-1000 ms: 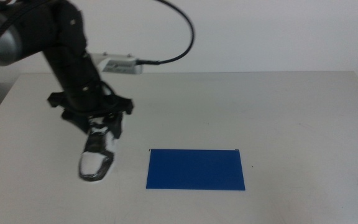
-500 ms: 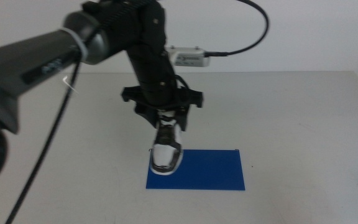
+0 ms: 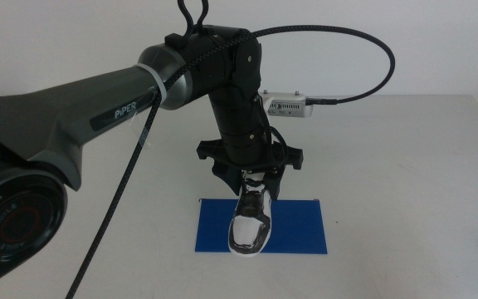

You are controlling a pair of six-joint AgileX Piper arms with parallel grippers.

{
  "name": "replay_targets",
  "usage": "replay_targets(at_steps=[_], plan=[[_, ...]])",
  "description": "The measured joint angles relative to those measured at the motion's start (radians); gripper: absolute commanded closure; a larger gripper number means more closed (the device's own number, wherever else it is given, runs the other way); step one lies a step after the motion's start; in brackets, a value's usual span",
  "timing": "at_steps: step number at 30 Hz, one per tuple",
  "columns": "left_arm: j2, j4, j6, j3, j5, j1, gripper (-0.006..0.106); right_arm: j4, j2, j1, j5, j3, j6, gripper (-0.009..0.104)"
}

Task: Use one arm to grab the shoe from the table and place it on the mat.

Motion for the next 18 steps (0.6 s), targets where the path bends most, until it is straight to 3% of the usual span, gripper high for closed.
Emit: replay_targets(at_steps=[5,18], plan=[[0.0,0.001,0.163,-0.001,0.0,0.0,0.086,0.0,0.0,0.0,0.0,0.0,0.0,0.029],[0.0,-0.001,0.883,-0.001,0.0,0.0,0.086,0.0,0.0,0.0,0.0,0.0,0.0,0.029]])
